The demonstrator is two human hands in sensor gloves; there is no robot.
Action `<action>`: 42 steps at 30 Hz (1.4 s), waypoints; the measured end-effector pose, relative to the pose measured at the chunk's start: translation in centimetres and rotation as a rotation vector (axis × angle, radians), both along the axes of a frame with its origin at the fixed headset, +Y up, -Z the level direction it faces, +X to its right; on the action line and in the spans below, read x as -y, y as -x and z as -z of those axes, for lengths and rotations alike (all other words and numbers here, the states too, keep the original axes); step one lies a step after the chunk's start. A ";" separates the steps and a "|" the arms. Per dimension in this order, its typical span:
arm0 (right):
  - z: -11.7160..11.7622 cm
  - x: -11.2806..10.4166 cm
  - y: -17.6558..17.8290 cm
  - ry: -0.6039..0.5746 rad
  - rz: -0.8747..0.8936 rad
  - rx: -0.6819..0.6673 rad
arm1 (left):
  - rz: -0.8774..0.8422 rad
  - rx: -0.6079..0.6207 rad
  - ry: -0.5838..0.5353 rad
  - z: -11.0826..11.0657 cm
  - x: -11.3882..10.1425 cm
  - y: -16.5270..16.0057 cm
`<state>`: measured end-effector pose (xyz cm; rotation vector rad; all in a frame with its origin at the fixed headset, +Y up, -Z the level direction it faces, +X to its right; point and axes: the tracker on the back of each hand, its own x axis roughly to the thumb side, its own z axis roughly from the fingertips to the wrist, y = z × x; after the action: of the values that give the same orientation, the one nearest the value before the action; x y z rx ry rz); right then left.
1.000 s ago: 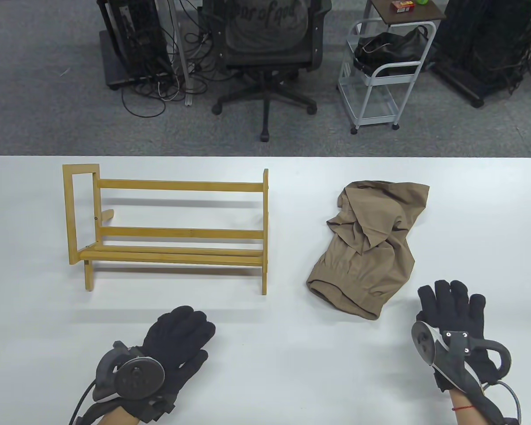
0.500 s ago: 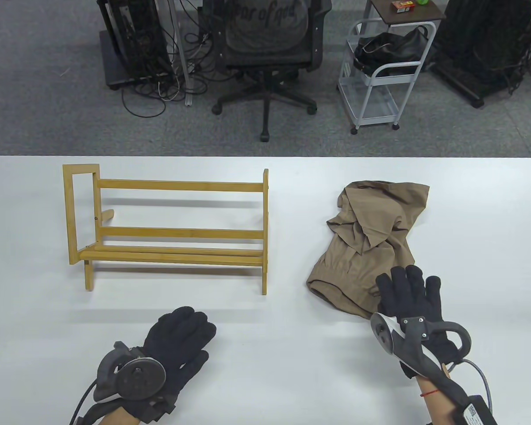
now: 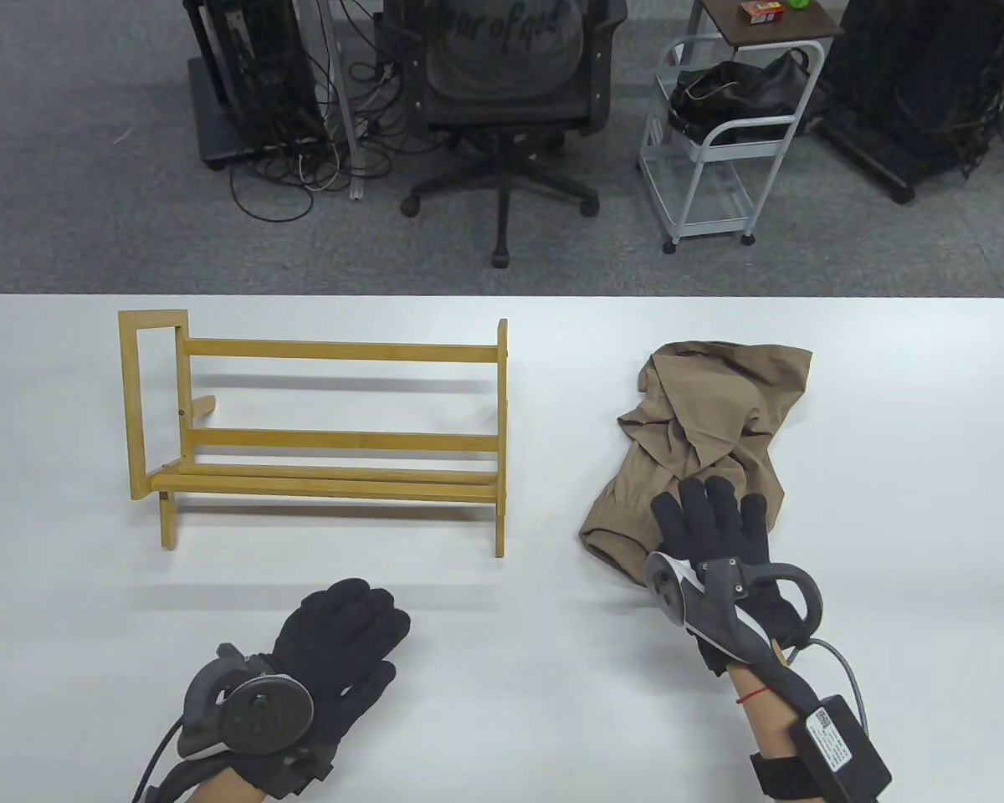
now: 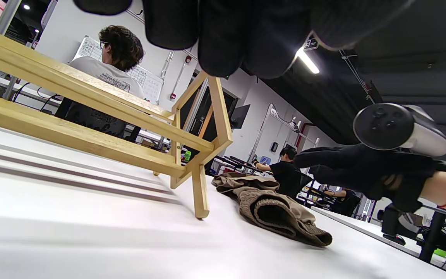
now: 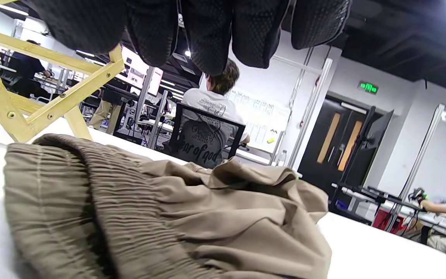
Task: Hang shorts on book rack
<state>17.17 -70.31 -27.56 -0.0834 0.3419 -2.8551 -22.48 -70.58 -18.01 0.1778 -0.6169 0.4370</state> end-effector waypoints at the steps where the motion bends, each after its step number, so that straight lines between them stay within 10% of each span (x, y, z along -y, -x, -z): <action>1: 0.2 0.1 0.1 0.006 0.014 0.004 | -0.001 0.000 0.001 0.0 0.0 0.0; 24: 5.3 8.4 0.3 0.450 0.254 0.153 | -0.029 -0.006 -0.010 0.9 -0.6 0.4; 42: 6.1 6.7 4.0 0.325 0.307 0.107 | -0.042 -0.020 0.011 1.3 -0.4 0.7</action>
<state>13.21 -76.97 -33.67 0.0663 -0.1472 -3.1762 -23.22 -70.17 -19.33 0.1842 -0.5917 0.4782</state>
